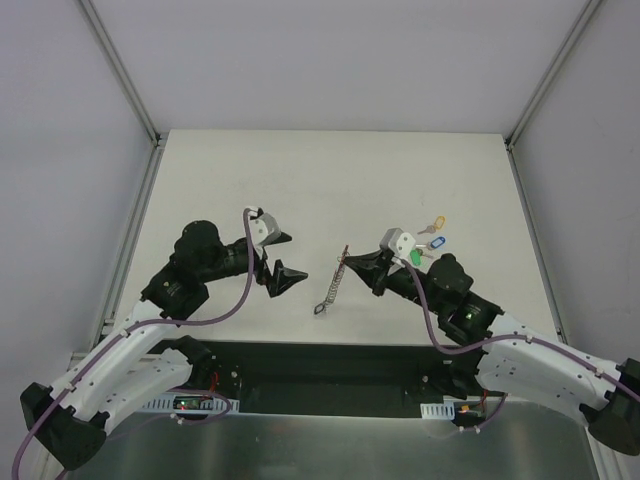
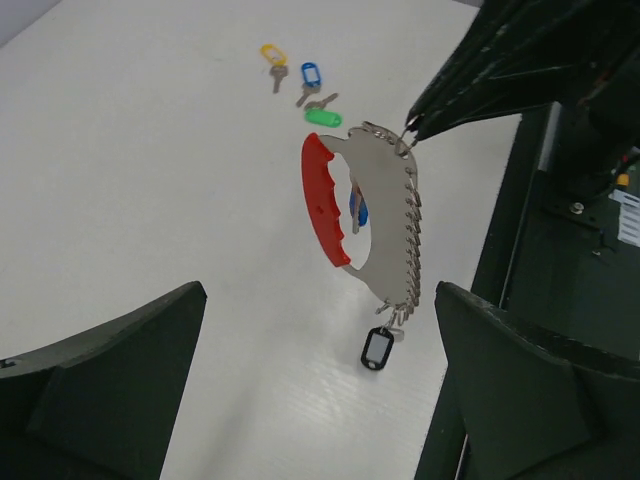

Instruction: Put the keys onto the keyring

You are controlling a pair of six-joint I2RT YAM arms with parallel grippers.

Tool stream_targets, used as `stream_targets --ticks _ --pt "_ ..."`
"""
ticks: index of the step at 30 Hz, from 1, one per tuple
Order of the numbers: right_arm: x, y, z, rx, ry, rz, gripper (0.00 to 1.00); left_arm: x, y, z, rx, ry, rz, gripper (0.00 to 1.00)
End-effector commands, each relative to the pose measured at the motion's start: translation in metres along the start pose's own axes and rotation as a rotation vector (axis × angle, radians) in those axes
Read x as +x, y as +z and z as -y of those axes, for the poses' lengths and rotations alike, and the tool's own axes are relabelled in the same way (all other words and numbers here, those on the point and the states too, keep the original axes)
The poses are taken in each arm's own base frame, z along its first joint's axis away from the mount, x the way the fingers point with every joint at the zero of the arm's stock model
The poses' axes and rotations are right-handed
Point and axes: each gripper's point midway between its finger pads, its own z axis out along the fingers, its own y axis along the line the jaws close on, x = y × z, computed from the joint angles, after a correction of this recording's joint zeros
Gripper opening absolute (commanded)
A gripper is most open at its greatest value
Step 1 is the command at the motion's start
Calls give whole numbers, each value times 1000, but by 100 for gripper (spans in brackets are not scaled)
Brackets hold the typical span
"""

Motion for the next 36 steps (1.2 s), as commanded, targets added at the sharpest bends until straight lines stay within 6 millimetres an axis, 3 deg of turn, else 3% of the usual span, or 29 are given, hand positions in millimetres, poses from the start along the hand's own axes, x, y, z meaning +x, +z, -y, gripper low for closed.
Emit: stream_targets --ticks 1,9,12,18,22,25,36 --pt "-48 -9 -15 -106 -37 182 1 -43 3 34 238 192 181 98" --pt "-44 -9 -21 -196 -45 167 1 -55 19 50 451 202 164 85" --pt "-40 -6 -22 -215 -40 150 1 -53 22 52 484 184 150 73" --pt "-34 3 -26 -253 -34 118 1 -37 24 51 474 160 129 59" --pt "-39 9 -29 -276 -38 121 1 -27 30 38 384 145 127 42" --pt "-43 11 -28 -271 -40 133 1 -29 30 37 373 141 145 36" --pt "-52 12 -25 -248 -21 170 1 -24 36 50 435 101 141 33"
